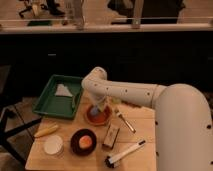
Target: Place sponge in red bowl
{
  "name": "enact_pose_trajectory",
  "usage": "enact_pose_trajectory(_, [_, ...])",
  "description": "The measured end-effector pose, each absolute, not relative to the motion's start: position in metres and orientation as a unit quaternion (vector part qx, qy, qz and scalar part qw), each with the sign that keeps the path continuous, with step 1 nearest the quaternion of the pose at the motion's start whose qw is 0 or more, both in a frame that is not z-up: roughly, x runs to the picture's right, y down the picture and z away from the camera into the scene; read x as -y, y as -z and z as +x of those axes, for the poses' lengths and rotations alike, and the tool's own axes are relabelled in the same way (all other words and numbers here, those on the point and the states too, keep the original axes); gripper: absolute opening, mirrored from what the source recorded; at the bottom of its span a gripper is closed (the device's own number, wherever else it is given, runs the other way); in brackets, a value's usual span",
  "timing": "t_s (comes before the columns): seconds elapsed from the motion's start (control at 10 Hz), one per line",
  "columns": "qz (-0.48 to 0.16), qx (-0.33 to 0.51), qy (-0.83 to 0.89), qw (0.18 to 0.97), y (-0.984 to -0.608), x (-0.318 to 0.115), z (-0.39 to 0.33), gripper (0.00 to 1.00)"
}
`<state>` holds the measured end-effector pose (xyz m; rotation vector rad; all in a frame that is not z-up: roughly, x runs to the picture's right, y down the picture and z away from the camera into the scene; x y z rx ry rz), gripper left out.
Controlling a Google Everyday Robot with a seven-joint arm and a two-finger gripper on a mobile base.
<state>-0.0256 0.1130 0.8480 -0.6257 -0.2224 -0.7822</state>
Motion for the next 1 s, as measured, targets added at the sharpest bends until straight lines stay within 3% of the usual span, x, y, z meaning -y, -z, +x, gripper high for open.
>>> enact_pose_trajectory(1.0, [-0.294,0.154,0.349,0.876,-0.843,-0.1131,-0.022,0.0])
